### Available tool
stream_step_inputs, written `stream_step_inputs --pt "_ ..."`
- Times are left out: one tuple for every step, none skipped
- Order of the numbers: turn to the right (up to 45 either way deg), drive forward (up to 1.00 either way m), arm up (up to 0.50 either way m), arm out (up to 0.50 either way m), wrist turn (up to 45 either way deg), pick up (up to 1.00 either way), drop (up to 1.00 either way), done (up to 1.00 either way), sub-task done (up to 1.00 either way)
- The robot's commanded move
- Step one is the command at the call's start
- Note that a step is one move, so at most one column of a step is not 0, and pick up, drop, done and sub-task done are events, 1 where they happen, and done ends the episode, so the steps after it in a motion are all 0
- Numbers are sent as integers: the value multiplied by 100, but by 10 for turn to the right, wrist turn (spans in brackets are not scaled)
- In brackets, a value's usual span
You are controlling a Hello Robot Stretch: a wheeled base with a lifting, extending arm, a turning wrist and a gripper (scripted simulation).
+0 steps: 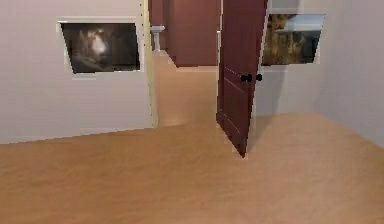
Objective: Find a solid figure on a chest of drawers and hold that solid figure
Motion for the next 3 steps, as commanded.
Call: stream_step_inputs --pt "0 100 0 0 0 0 0 0 0" --pt "0 100 0 0 0 0 0 0 0" --pt "0 80 0 0 0 0 0 0 0"
